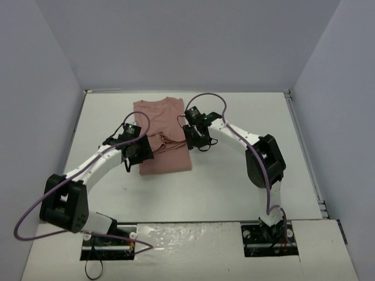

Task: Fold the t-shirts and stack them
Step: Fold the folded rectangular tshirt in 1/3 of the way

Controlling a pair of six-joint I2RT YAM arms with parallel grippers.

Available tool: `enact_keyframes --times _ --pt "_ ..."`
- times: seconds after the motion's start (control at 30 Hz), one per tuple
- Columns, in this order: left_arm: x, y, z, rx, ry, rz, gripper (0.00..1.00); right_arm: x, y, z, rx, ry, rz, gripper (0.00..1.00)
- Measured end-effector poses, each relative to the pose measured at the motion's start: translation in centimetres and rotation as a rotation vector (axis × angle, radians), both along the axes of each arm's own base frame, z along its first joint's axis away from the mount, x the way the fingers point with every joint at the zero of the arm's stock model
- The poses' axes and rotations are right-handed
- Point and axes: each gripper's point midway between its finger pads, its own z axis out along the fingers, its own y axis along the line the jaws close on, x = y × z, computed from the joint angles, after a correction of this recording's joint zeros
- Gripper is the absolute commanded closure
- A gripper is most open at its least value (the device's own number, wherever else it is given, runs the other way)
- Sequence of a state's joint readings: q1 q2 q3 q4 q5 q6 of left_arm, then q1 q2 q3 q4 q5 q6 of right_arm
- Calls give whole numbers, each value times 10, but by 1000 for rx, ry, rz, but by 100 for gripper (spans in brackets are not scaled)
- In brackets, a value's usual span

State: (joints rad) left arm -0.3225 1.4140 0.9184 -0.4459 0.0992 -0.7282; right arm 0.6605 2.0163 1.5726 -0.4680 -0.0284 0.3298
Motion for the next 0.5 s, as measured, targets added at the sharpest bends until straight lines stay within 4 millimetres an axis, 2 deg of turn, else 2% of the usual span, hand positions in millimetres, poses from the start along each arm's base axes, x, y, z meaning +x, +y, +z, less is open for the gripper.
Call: enact_keyframes --times 0.1,0.2,0.3,0.33,0.5 --pt "-17 9 -33 34 90 22 52 -23 8 -20 -10 32 11 60" --pt "-20 10 -50 47 123 31 53 -35 17 -33 -8 28 11 60" --pt "-14 8 -53 40 108 44 54 -39 19 -46 1 12 -16 60" --pt "-13 8 -53 37 103 48 54 -36 20 -44 16 -10 -29 60" --pt "-13 8 -53 24 64 73 55 -45 2 -48 41 -77 -98 61"
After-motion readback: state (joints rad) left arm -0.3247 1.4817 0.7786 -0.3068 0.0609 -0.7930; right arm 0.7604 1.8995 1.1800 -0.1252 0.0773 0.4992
